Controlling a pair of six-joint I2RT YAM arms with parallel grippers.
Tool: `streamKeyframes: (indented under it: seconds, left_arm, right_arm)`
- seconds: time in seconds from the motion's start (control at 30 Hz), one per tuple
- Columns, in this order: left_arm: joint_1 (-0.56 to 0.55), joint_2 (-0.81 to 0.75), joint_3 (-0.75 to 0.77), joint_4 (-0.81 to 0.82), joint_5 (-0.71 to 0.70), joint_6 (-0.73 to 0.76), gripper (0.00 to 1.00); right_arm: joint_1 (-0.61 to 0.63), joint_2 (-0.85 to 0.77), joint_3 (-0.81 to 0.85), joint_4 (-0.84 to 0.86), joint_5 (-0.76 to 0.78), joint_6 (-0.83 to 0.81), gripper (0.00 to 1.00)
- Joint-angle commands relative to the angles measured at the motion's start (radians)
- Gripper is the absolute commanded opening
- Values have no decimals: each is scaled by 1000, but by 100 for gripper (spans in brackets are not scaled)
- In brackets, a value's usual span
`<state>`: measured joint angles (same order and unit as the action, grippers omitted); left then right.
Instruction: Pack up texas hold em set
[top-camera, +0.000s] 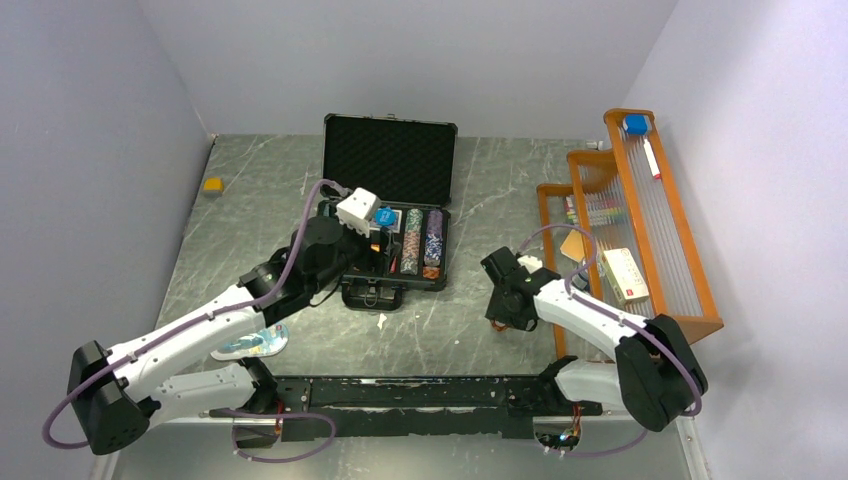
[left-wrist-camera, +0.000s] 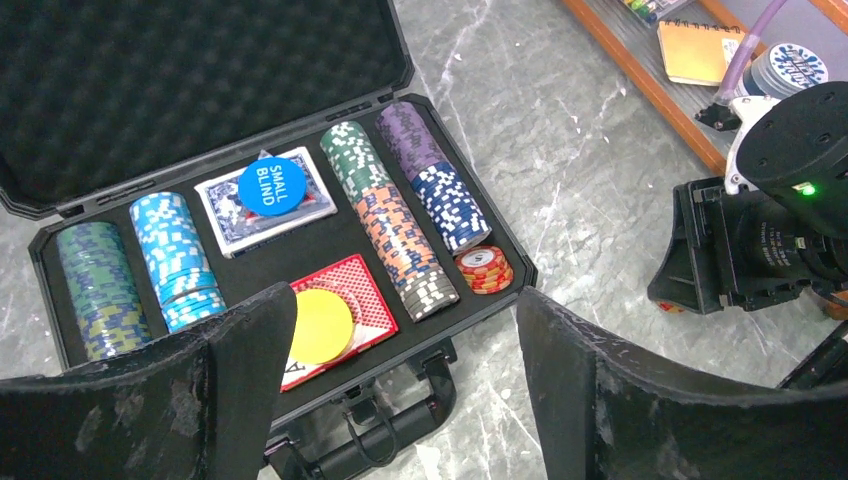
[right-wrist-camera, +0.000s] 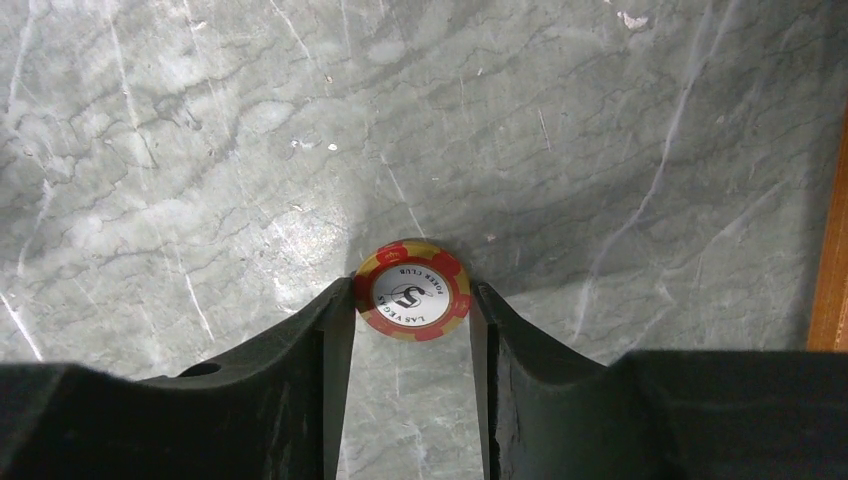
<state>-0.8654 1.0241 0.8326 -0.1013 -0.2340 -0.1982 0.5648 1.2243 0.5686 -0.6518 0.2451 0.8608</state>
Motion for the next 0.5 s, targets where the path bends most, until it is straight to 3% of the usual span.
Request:
streamKeyframes:
  seconds: [0.0, 0.23, 0.47]
  left_arm:
    - [1, 22, 6, 18, 30, -46, 86]
    - [3, 122, -35, 105, 65, -252, 93]
    - [3, 282, -65, 270, 260, -396, 90]
  right_arm:
    - [4, -11, -34, 42, -19, 27, 39]
    - [2, -93, 52, 52, -46, 33, 39]
    - [3, -139, 92, 175, -132, 70, 38]
